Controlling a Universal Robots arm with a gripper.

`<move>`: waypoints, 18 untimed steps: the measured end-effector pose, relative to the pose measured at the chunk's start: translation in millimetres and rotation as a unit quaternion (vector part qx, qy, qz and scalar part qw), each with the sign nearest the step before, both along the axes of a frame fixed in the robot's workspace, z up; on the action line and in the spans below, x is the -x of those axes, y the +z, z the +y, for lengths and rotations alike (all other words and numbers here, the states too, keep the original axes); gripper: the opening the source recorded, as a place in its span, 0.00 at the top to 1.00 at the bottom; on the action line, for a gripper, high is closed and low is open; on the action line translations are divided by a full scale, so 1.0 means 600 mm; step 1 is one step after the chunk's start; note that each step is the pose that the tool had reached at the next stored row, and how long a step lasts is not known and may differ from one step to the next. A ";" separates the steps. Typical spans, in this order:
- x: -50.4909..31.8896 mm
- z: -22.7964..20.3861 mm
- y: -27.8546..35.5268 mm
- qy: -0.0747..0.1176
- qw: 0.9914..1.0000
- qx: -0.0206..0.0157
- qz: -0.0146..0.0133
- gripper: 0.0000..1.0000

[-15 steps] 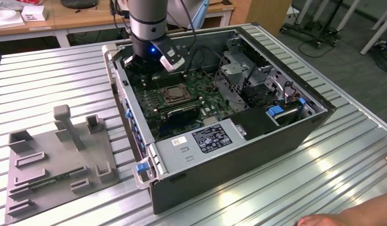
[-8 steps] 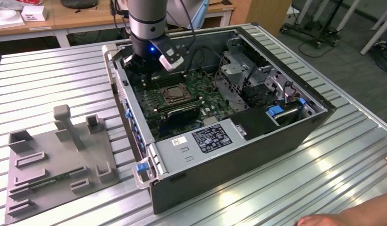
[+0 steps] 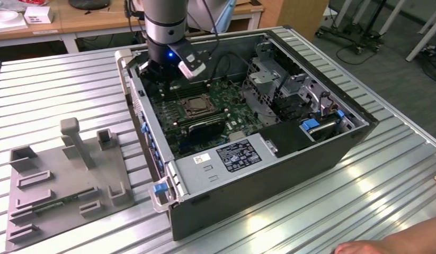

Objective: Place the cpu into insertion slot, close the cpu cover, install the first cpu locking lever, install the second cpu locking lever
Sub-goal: 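Install the first cpu locking lever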

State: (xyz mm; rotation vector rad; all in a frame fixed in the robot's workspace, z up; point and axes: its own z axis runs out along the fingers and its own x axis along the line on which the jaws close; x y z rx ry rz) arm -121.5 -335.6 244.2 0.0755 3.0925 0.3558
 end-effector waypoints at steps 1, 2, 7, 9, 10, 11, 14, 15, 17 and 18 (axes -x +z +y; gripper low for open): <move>0.000 0.0010 0.000 0.000 1.000 0.000 0.000 0.90; 0.000 0.0021 -0.001 0.000 1.000 0.000 0.000 0.90; -0.006 0.0083 -0.001 0.000 1.000 0.000 0.000 0.90; -0.010 0.0096 -0.002 0.000 1.000 0.000 0.000 0.90; -0.012 0.0100 -0.001 0.000 1.000 0.000 0.000 0.90; -0.015 0.0103 -0.002 0.000 1.000 0.000 0.000 0.90; -0.026 0.0108 -0.002 -0.002 1.000 0.000 0.000 0.90; -0.029 0.0110 -0.002 -0.002 1.000 0.000 0.000 0.90; -0.035 0.0115 -0.002 -0.003 1.000 0.000 0.000 0.90; -0.038 0.0118 -0.002 -0.003 1.000 0.000 0.000 0.90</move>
